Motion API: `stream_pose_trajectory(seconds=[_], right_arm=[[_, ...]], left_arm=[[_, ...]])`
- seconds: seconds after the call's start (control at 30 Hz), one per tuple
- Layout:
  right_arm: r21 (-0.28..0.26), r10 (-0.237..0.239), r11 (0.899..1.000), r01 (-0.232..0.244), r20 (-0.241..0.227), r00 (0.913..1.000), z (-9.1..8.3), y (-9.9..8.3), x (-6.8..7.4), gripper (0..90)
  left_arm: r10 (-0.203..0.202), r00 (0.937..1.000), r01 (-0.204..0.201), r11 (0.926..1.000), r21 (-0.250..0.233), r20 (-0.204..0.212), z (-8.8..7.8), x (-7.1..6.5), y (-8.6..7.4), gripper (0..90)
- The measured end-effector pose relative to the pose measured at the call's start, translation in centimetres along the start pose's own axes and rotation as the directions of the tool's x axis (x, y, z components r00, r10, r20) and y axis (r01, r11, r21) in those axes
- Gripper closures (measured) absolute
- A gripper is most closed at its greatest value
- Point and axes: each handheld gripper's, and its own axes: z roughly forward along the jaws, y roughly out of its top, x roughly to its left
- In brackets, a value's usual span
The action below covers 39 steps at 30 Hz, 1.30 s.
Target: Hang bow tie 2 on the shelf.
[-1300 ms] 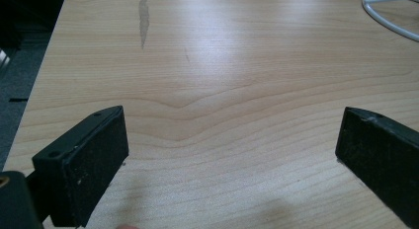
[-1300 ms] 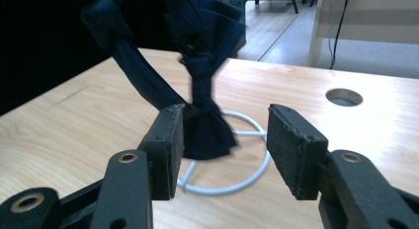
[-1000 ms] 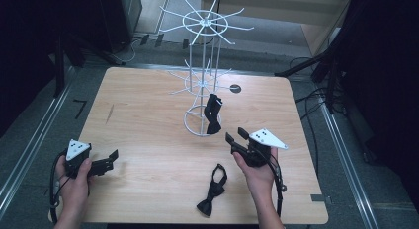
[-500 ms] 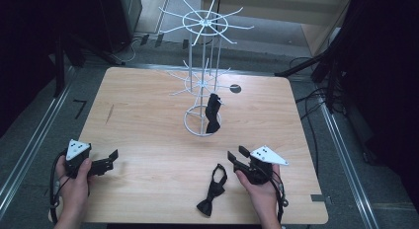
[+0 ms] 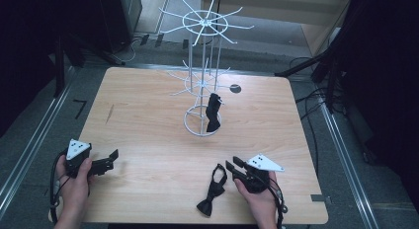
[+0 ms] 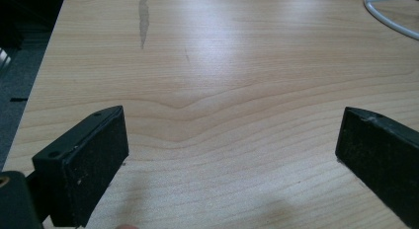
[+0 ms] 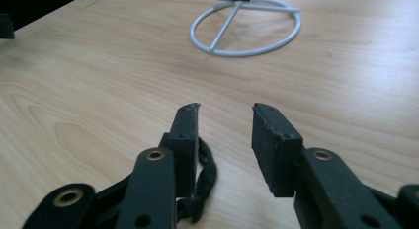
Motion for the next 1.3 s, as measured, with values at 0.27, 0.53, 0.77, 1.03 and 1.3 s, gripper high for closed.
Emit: stream_pose_trajectory(seconds=[0.27, 0.53, 0.77, 1.03, 1.3], right_arm=[[0.072, 0.004, 0.997, -0.004, -0.006, 1.0000, 0.9, -0.6, 0.6, 69.8], [0.119, 0.021, 0.993, -0.019, -0.015, 0.9997, 1.5, -1.0, 0.6, 72.0], [0.146, 0.024, 0.989, -0.025, 0.002, 0.9997, 1.9, -1.3, 0.4, 77.4], [0.170, 0.008, 0.985, -0.013, 0.031, 0.9995, 2.1, -1.5, 0.3, 84.1], [0.177, -0.007, 0.984, 0.000, 0.034, 0.9994, 2.2, -1.5, 0.2, 87.6]], left_arm=[[0.000, 1.0000, 0.000, 1.0000, -0.001, 0.002, 0.0, 0.0, 0.0, 0.1], [0.000, 1.0000, 0.000, 1.0000, -0.002, 0.002, 0.0, 0.0, 0.0, 0.1], [-0.001, 1.0000, 0.001, 1.0000, -0.001, 0.002, 0.0, 0.0, 0.0, 0.1], [-0.001, 1.0000, 0.001, 1.0000, -0.001, 0.002, 0.0, 0.0, 0.0, 0.1], [0.000, 1.0000, 0.000, 1.0000, -0.003, 0.003, 0.0, 0.0, 0.0, 0.1]])
